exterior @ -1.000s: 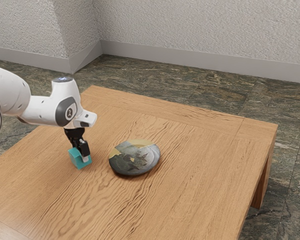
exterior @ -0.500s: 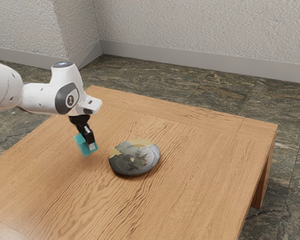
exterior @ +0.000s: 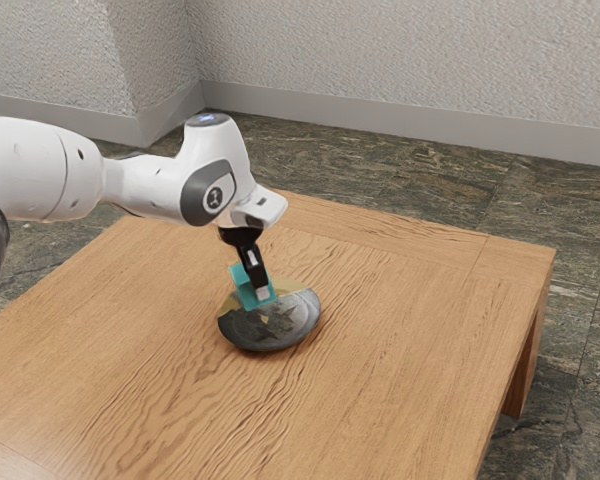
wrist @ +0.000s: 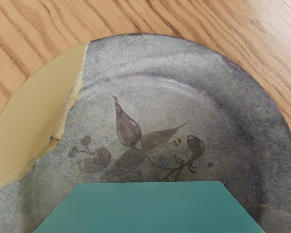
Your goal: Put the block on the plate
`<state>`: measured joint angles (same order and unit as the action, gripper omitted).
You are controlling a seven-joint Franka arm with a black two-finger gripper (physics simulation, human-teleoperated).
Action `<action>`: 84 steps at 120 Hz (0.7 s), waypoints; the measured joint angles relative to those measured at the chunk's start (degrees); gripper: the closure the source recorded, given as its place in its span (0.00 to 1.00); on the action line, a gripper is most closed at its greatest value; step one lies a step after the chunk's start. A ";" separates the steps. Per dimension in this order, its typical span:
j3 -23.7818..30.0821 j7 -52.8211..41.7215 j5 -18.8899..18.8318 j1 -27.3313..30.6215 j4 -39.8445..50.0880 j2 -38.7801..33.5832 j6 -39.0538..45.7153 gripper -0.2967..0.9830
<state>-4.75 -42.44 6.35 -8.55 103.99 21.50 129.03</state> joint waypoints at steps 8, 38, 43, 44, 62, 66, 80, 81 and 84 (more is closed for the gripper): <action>0.06 -0.03 0.26 -0.42 -1.59 2.70 0.17 0.46; 0.09 -0.28 1.41 -0.63 -2.48 5.54 1.78 0.36; 0.09 -0.33 1.48 -0.66 -2.46 5.14 1.87 0.33; 0.09 -0.34 1.49 -0.67 -2.45 5.00 1.87 0.33; -0.09 -0.54 1.67 -0.69 -2.26 -0.73 0.10 0.28; -0.21 -0.41 1.63 -0.68 -2.35 -2.12 -1.09 0.27; -0.48 1.72 0.84 -0.35 -4.28 -6.84 -8.15 0.26; -0.49 1.97 0.64 -0.33 -4.82 -7.05 -8.89 0.26; -0.50 2.75 -0.04 -0.29 -6.45 -7.62 -11.08 0.25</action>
<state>-5.25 -39.69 6.30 -8.83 97.54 13.88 117.94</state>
